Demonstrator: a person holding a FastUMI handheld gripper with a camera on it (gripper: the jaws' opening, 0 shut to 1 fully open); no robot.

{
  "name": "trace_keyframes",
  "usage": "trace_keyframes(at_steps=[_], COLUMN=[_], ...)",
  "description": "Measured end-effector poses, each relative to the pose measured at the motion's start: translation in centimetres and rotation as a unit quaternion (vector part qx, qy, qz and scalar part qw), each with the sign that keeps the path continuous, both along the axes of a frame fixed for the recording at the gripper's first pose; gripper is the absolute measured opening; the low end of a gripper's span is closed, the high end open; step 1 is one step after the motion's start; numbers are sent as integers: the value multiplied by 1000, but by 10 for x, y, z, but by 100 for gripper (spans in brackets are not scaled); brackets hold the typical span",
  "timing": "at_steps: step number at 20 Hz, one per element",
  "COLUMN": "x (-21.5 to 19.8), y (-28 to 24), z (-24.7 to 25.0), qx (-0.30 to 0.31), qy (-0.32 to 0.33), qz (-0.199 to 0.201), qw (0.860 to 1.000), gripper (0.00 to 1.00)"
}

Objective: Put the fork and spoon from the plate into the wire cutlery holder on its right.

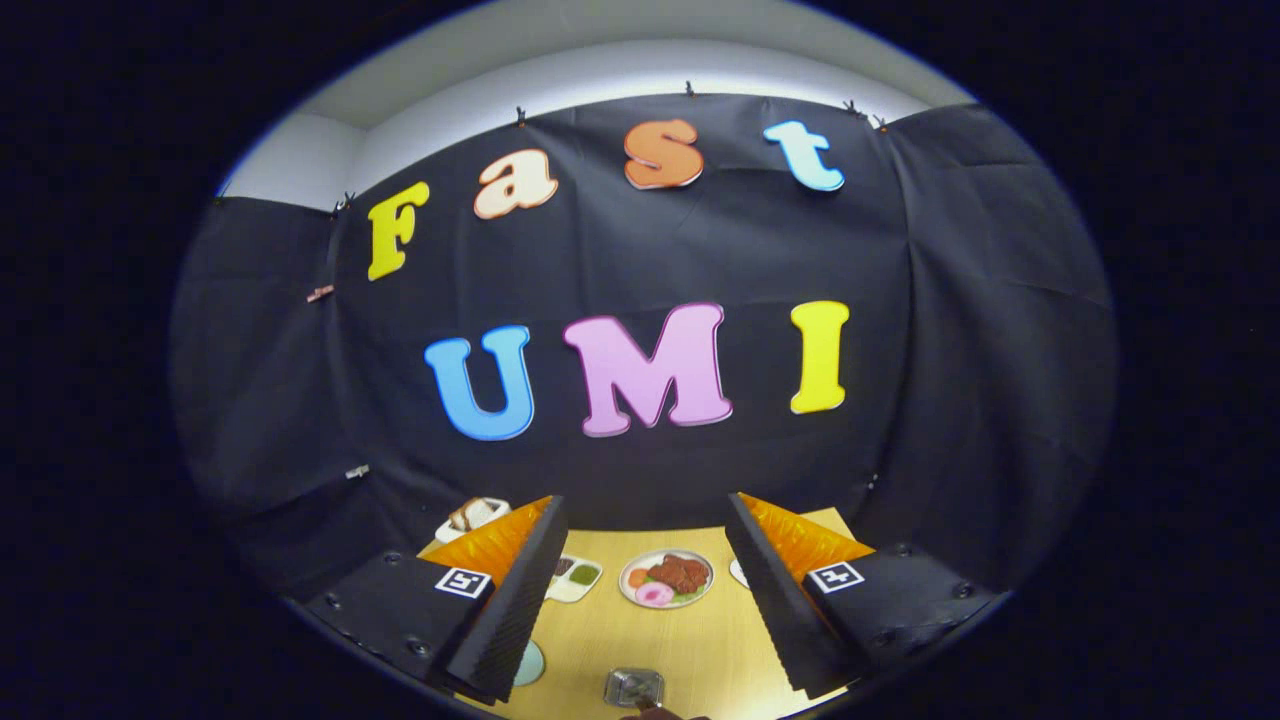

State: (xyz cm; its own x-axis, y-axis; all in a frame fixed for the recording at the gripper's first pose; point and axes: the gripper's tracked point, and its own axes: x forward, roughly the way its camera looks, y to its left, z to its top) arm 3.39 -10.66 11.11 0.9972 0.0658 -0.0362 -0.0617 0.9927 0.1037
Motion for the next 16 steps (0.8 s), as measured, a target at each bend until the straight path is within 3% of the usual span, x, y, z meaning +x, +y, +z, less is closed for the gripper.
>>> trace_keyframes(at_steps=[6, 11, 16], x=[0, 5, -12], y=[-20, -19, -5], z=[8, -7, -16], qx=[-4, 10, 2], qy=[-54, -47, -57], qz=[-9, 30, 39], qw=[998, 998, 998], gripper=[99, 99, 99])
